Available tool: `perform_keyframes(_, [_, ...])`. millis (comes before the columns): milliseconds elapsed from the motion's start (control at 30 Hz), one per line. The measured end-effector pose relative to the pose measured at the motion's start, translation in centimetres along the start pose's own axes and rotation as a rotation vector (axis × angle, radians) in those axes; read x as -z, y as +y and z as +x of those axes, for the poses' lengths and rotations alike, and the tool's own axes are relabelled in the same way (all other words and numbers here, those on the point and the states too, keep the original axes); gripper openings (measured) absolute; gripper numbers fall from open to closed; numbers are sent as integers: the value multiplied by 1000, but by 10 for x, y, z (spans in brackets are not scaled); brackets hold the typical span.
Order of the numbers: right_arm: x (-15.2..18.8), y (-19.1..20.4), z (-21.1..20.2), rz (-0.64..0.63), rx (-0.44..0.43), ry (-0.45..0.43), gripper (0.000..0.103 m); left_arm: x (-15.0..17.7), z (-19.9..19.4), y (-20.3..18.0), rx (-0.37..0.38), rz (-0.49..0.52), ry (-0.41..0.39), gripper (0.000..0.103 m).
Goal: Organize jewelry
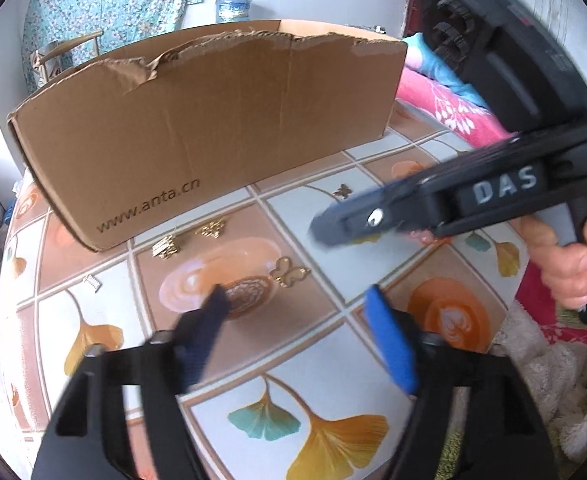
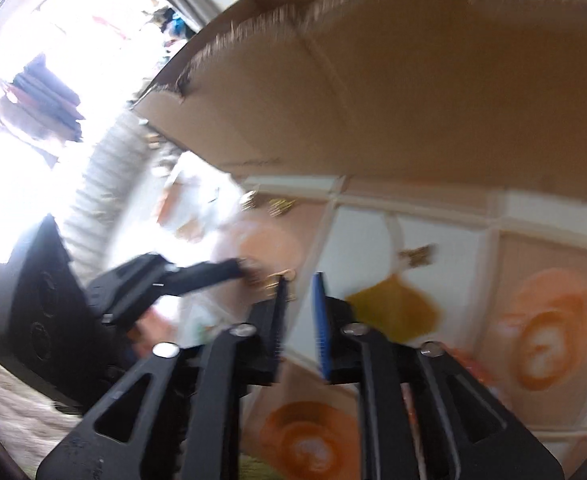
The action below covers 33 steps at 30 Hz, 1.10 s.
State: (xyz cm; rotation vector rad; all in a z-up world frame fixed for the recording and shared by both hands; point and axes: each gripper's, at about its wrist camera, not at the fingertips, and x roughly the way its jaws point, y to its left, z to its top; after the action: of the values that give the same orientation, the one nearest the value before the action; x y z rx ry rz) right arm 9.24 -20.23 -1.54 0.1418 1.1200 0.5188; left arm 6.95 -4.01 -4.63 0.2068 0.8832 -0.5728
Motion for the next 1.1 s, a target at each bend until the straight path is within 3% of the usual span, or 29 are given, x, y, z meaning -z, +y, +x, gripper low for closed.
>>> perform_keyframes(100, [2,18,-6,-118,259,-51,58,3,0,4,-14,-16,12,92])
perform_keyframes(167, [2,28,-5,-190,429,-71,69,3,-1,7,-5,-17,29,97])
perform_keyframes(267, [0,24,-4,-164,495,-56,78,4,-3,12,-24,-42,33,97])
perform_keyframes(467, [-10,0,6,1,479,-17,80,8,-2,8,-47,47,66,98])
perform_keyframes(633, [-8,-23,13,38,486,35,85,3,1,8,-43,58,81,99])
perform_keyframes(700, [-6,-25,18,52,473,42,94,3,1,8,-42,64,90,99])
perform_keyframes(933, [-5,-24,23,75,464,6,95,0,3,4,-36,76,109,99])
perform_keyframes(1100, [4,-29,20,84,468,-6,95,6,1,5,-34,76,68,99])
